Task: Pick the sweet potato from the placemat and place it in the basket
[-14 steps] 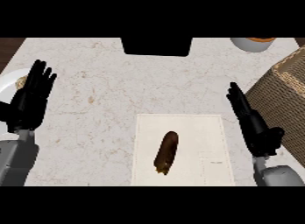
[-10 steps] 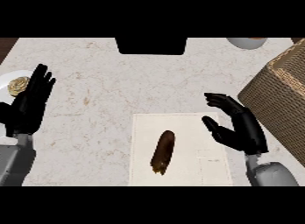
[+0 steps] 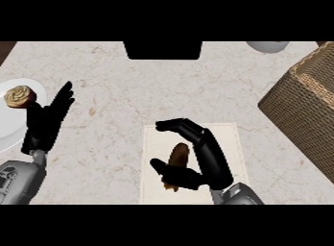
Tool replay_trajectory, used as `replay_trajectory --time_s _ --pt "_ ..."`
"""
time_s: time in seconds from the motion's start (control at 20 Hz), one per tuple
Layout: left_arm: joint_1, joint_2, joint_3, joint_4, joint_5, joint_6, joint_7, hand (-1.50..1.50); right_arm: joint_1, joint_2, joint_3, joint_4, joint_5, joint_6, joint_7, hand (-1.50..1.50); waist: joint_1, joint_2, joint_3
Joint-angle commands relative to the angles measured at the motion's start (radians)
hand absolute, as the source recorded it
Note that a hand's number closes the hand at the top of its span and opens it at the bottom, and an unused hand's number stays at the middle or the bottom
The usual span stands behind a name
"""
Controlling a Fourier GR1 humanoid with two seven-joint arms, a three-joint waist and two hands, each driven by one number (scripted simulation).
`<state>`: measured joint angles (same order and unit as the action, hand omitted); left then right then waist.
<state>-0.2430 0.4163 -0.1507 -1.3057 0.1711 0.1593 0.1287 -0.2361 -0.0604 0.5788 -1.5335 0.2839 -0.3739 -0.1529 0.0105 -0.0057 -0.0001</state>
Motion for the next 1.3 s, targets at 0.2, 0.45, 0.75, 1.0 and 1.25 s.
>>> replay_trajectory --time_s 0.2,0.45,0.75,1.0,1.25 --pt "-0.007 0.008 0.002 0.019 -0.025 0.027 0.044 0.00 -0.099 -0.060 0.070 0.102 0.506 -0.092 0.441 -1.50 -0.055 -0.020 -0.012" --pt "0.019 -0.009 -0.017 0.009 -0.029 0.029 0.045 0.00 -0.185 -0.128 0.129 0.098 0.608 0.247 0.713 -1.50 -0.051 -0.030 -0.015" --pt "0.014 -0.002 -0.019 0.005 -0.035 0.018 0.043 0.00 -0.243 -0.021 0.185 -0.013 0.482 0.682 1.021 -1.50 -0.036 -0.018 -0.009" --pt "0.022 0.006 -0.008 -0.008 -0.031 0.013 0.048 0.00 -0.345 0.058 0.138 -0.179 0.287 0.897 1.364 -1.50 -0.010 -0.008 -0.004" --pt "0.049 0.006 -0.013 -0.053 -0.029 -0.004 0.057 0.00 -0.372 0.059 0.130 -0.276 0.211 0.908 1.549 -1.50 -0.007 -0.006 -0.002"
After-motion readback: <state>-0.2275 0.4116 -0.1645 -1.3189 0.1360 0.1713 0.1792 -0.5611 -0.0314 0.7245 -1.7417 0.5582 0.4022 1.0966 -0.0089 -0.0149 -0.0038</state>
